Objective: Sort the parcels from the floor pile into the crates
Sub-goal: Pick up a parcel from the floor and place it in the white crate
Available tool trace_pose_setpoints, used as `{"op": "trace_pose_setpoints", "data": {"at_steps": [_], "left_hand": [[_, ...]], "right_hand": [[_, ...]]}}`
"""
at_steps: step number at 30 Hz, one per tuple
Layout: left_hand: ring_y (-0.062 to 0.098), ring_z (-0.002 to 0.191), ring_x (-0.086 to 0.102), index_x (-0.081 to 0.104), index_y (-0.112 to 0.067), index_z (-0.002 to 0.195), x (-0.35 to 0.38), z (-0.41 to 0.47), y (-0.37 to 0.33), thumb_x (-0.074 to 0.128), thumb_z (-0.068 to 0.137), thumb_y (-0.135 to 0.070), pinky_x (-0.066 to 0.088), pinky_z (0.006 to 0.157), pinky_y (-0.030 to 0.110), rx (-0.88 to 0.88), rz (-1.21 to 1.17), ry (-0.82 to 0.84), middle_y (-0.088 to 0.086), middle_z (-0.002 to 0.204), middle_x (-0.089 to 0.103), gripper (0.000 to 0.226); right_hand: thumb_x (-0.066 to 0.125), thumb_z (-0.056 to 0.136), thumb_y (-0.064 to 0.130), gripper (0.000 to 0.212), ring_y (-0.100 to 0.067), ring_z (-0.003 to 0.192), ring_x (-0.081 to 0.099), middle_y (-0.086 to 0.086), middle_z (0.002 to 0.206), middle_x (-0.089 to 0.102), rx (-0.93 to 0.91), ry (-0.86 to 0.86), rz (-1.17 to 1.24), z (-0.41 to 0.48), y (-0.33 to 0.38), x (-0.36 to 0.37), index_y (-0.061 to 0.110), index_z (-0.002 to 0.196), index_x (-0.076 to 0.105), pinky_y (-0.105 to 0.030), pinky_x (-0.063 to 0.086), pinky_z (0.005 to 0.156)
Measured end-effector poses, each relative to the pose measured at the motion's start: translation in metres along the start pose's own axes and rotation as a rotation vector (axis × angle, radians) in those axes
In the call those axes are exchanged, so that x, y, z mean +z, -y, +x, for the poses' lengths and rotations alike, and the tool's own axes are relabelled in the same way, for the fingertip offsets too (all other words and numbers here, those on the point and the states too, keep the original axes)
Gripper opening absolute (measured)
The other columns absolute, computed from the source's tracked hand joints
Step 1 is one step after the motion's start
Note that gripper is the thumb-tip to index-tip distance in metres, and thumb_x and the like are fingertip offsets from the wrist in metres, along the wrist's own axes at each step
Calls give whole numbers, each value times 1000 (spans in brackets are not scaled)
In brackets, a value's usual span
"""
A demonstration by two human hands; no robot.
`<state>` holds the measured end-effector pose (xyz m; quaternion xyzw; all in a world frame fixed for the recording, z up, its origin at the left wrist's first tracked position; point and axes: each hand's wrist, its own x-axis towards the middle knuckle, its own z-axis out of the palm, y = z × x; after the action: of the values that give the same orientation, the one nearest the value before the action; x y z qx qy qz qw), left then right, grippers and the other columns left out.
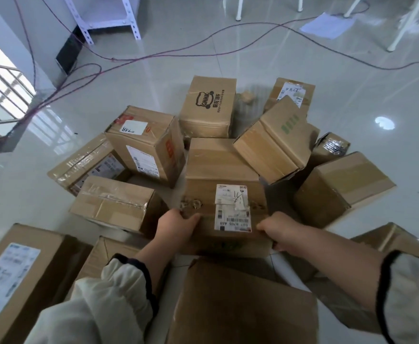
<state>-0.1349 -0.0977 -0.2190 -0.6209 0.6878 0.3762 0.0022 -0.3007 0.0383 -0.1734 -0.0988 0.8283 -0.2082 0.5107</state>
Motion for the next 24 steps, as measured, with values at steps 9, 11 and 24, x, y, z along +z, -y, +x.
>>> {"op": "trace_pose_setpoints", "data": {"at_steps": [9, 11, 24], "left_hand": [[19, 95, 61, 55, -14, 116, 24, 7, 12, 66, 85, -38, 51, 77, 30, -29, 7, 87, 2, 105, 62, 41], [18, 94, 61, 55, -14, 116, 25, 7, 10, 65, 86, -36, 51, 77, 30, -23, -18, 88, 3, 107, 63, 38], [28, 116, 52, 38, -12, 140, 5, -13, -1, 67, 85, -29, 47, 90, 36, -67, -280, -124, 11, 132, 49, 65]], "right_hand": [[49, 91, 3, 5, -12, 61, 43, -4, 75, 46, 16, -46, -118, 14, -10, 10, 6, 95, 50, -20, 31, 45], [49, 91, 4, 12, -13, 61, 41, -4, 75, 44, 21, -46, -120, 18, -9, 9, 4, 103, 50, -21, 31, 45], [70, 80, 23, 88, -18, 76, 60, -11, 109, 55, -72, -261, 57, 27, 7, -19, 13, 148, 15, -23, 49, 52]]}}
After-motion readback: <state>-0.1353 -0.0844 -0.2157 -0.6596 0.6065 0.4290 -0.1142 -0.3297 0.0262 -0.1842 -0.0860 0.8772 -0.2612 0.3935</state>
